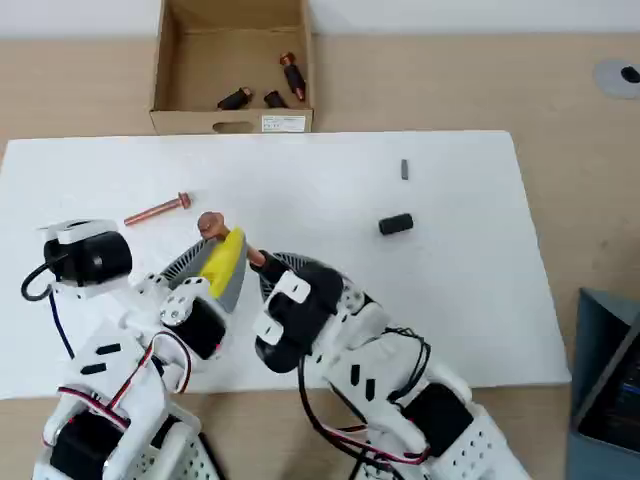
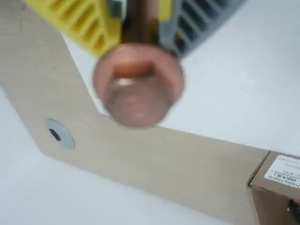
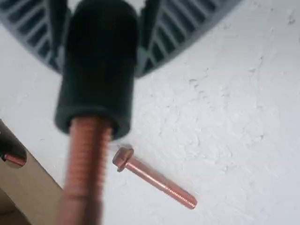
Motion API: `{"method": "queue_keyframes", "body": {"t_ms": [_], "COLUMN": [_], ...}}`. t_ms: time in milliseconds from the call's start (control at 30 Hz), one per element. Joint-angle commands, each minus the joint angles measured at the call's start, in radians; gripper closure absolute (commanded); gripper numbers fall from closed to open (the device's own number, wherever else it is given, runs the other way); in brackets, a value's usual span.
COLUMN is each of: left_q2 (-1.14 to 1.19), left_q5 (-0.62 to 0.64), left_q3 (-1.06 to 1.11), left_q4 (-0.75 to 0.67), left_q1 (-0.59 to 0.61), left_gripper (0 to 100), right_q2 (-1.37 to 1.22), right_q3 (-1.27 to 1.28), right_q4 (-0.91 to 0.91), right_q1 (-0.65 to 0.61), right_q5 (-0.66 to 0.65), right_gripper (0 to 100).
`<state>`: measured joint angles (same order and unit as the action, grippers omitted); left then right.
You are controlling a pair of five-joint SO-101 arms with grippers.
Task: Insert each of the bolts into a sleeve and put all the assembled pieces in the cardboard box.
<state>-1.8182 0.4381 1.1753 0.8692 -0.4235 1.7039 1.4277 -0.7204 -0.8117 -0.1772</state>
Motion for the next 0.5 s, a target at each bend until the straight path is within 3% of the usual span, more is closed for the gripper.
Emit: {"method": "queue_keyframes", "body": {"t_ms": [0,167,467], "left_q2": [-0.002,-0.004,-0.004], "left_q5": [0.003,-0.026,-0.028], "left_q3": [-0.012,0.077,0.15], "left_q4": [0.011,0.064,0.066], "left_q1": [-0.051,-0.137,-0.137], "left_gripper": [100,100,98], "right_q2": [0.012,0.012,0.012], "right_q3": [-0.01,-0.01,-0.01], "right_q4": [0.032,0.032,0.032], "right_q1": [-0.01,-0.012,-0.013], "right_q5": [-0.009,-0.009,-0.009], "right_gripper": [98.9,98.9,98.9]}}
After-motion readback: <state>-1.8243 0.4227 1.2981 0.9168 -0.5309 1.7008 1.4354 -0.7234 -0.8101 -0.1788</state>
